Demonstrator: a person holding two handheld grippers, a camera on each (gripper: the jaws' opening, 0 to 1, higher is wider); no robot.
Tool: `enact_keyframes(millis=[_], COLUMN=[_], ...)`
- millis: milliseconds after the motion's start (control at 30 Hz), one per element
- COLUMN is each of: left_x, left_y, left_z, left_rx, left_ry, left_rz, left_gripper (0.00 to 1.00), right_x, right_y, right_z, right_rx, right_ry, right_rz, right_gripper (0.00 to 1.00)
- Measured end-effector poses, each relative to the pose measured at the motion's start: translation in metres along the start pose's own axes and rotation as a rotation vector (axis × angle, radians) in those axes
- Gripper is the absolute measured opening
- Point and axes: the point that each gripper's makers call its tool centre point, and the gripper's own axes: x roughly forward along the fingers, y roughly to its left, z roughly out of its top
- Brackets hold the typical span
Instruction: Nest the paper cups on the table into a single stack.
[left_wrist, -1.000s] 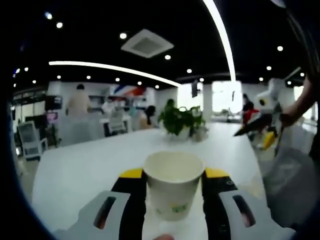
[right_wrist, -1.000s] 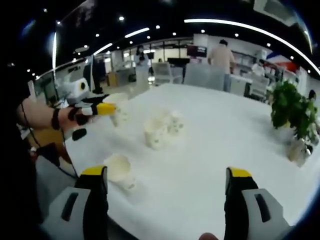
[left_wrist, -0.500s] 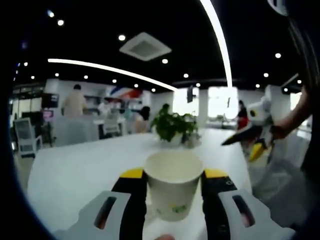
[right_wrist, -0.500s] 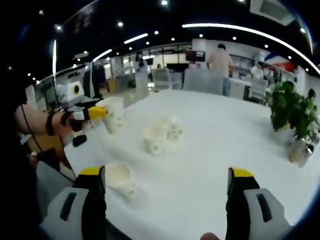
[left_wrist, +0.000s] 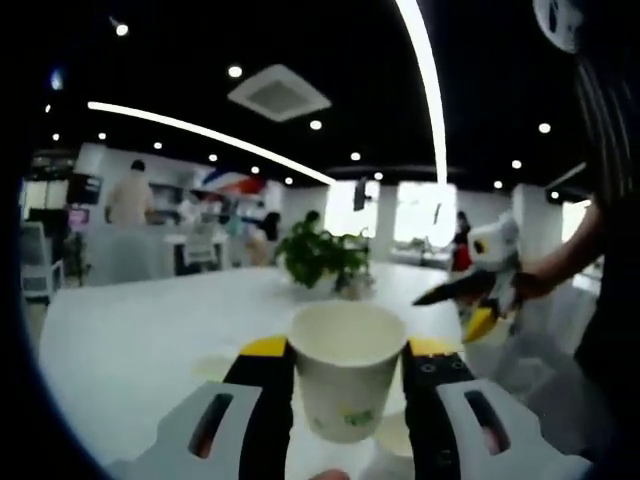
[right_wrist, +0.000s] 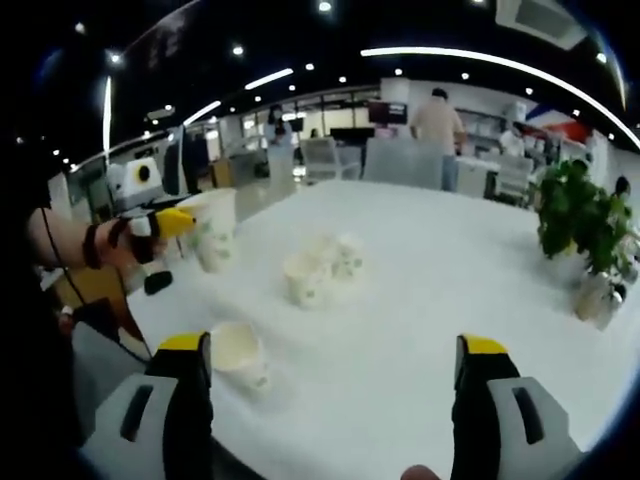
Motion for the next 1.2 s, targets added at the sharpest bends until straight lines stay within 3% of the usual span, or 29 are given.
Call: enact_keyframes(millis=[200,433,867,1200], left_x=[0.006,0.01,0.018,0.025], left_y=[-0.02,-0.039,-0.045,-0.051], left_z=[-0.009,-0.019,-0.031,-0.052], left_rx=[-0.02,-0.031,-0.043,-0.069], left_ry=[0.023,0.043,0.049,0.076], left_rz=[-0.068,-0.099,-0.112,-0.13], left_gripper=[0.41,0.41,0.42,0.42], right_x=[-0.001,-0.004,-0.007,-0.01], right_y=[0.0,-0.001,-0.001,-0.005], right_z=[-0.001,-0.005,-0.011,-0.012], right_rx=[-0.005,0.0,0.001,0.006], right_ry=[0.002,0.009,0.022,0.027], right_rz=[-0.003,-0.008,-0.011,-0.019], right_gripper=[1.0,1.0,1.0,1.0])
